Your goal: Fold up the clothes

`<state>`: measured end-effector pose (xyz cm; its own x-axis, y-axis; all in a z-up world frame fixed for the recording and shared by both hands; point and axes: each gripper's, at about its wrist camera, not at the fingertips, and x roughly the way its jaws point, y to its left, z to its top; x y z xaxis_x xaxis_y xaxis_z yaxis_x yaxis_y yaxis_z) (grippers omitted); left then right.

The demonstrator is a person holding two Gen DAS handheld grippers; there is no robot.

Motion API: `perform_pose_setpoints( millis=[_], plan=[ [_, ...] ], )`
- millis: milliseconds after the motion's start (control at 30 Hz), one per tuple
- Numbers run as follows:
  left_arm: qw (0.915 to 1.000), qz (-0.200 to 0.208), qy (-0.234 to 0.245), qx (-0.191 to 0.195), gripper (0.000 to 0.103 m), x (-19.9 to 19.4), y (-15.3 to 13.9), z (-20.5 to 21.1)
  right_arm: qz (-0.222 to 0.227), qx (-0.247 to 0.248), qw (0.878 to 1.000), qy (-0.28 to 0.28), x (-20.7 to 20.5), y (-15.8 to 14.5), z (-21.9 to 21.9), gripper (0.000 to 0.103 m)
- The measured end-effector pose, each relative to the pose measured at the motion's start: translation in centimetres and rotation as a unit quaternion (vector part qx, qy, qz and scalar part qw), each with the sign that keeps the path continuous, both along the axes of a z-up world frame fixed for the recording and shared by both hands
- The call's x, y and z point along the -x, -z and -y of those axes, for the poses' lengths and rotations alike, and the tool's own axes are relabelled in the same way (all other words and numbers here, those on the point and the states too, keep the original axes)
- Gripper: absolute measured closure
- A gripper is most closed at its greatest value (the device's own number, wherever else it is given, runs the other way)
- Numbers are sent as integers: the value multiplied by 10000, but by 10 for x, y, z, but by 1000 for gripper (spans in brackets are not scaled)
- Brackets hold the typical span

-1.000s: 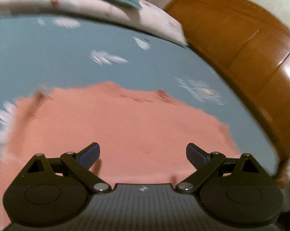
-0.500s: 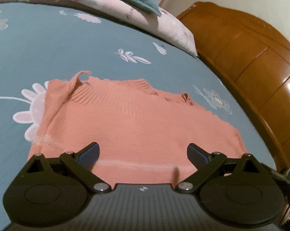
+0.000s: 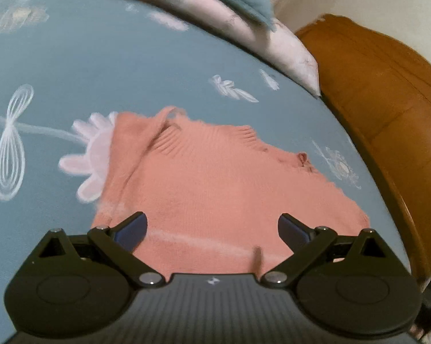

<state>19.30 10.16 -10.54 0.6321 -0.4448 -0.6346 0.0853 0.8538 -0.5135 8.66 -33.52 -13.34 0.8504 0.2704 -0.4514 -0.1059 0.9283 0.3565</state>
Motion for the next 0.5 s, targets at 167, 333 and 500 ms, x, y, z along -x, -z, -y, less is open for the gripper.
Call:
perform_pose_setpoints(
  millis=[167, 333, 500],
  plan=[
    [9999, 64, -33, -139, 5, -4, -18, 3, 46, 282, 9996, -1, 1, 1, -7, 0],
    [9995, 197, 196, -144, 5, -20, -30, 21, 73, 238, 9997, 22, 2, 2, -6, 0],
    [9985, -190, 19, -506, 5, -34, -6, 29, 77, 247, 9997, 6, 2, 2, -5, 0]
  ],
)
